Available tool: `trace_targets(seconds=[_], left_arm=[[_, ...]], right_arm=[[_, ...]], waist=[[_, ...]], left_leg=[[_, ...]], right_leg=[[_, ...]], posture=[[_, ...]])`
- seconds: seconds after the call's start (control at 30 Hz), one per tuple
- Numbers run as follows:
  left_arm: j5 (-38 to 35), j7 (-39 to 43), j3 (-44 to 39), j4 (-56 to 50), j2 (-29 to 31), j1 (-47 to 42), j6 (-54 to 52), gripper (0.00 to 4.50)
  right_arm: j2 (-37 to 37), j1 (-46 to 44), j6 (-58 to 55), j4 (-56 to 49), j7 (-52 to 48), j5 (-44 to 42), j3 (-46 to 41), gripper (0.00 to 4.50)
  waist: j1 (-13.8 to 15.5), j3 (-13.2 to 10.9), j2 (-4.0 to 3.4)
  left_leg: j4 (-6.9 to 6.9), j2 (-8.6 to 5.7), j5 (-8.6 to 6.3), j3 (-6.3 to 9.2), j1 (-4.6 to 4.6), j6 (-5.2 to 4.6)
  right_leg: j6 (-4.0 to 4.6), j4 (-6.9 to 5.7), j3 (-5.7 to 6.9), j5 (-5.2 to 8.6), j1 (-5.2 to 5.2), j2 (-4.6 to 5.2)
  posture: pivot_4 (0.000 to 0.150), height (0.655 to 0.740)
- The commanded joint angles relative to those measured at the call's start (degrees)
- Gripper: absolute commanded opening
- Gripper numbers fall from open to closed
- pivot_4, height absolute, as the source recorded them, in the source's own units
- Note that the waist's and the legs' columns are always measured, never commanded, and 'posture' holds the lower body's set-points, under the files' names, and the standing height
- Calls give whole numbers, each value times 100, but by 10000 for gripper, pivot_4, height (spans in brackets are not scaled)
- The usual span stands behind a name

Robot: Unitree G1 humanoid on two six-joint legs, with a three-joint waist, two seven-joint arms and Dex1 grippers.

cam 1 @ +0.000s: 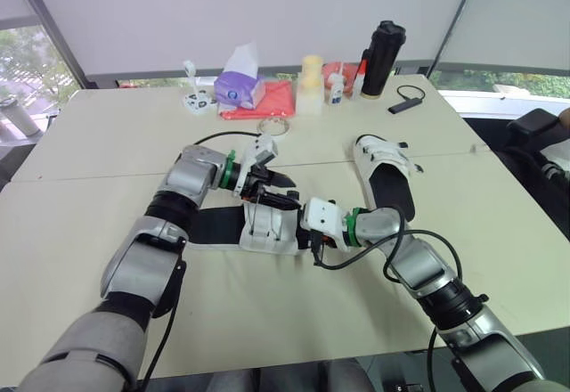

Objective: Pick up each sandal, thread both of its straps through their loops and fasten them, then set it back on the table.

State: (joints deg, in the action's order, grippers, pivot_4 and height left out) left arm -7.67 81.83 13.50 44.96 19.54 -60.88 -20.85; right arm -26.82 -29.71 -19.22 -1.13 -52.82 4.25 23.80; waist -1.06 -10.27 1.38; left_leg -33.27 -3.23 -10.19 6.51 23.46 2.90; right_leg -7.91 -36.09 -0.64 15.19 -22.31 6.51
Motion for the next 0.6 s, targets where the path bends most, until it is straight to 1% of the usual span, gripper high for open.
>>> trace_targets(seconds=[0.03, 0.07, 0.1, 0.13, 0.3, 0.4, 0.6], left_arm=[[26, 62, -10, -101, 0, -77, 36, 15259], [26, 73, -12, -104, -2, -77, 25, 10949], [28, 75, -11, -104, -4, -76, 21, 5191], [28, 79, -9, -108, -3, -73, 14, 500], [5, 63, -57, -124, 37, -80, -34, 500], [-132, 70, -192, -221, 92, -101, -191, 500], [-487, 210, -428, -569, 209, -120, -838, 500]], right_arm=[[-95, 176, -221, 290, -17, 207, 190, 0], [-94, 177, -221, 291, -17, 206, 189, 0], [-94, 178, -218, 299, -15, 209, 190, 0], [-95, 181, -214, 301, -13, 211, 192, 0], [-98, 187, -217, 296, -8, 208, 191, 0], [-105, 197, -220, 282, -3, 208, 186, 0], [-117, 217, -232, 249, -7, 204, 186, 0]], waist=[[-1, 0, 0], [0, 0, 0], [-1, 0, 0], [0, 0, 0], [0, 0, 0], [-2, 0, 0], [-3, 0, 0]], left_leg=[[0, 0, 0, 0, 0, 0], [0, 0, 0, 0, 0, 0], [0, 0, 0, 0, 0, 0], [0, 0, 0, 0, 0, 0], [-1, 0, 0, 1, 0, 0], [-1, 0, 0, 1, 0, 0], [-2, 0, 0, 2, 0, 0]], right_leg=[[0, 0, 0, 0, 0, 0], [0, 0, 0, 0, 0, 0], [0, -1, 0, 0, 0, -1], [0, -1, 0, 0, 0, -1], [0, -1, 0, 0, 0, -1], [0, -2, 0, 0, 0, -1], [0, -3, 0, -1, 1, -2]], posture=[[1500, 7400], [1500, 7400], [1500, 7400], [1500, 7400], [1500, 7400], [1500, 7400], [1500, 7400]])
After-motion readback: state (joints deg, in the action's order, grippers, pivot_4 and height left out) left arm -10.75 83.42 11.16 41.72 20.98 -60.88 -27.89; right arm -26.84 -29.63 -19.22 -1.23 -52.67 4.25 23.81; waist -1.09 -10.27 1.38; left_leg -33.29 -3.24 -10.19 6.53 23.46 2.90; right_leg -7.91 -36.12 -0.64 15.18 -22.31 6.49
